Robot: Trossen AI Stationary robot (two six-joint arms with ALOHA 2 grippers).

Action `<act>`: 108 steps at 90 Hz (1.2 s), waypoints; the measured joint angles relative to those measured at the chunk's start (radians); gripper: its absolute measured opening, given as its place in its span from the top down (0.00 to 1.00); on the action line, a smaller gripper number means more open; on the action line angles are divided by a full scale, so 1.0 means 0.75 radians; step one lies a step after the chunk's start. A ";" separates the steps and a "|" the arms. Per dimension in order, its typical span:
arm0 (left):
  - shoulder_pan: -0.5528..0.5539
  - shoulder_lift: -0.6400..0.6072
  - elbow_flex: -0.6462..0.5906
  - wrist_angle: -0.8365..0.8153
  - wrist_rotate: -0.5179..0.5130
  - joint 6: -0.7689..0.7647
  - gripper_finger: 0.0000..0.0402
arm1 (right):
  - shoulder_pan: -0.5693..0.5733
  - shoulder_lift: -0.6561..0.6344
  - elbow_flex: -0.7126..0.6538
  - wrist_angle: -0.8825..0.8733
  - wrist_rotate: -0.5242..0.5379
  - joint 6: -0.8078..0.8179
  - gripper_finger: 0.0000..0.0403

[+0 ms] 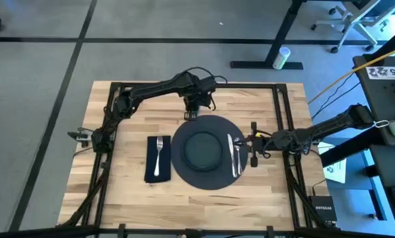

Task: Set table place
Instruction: Put the blue cup to the top right of the black tablemat

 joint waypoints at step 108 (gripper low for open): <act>-0.031 -0.063 0.246 -0.114 -0.284 -0.119 0.79 | 0.001 0.000 0.001 -0.024 -0.014 -0.001 1.00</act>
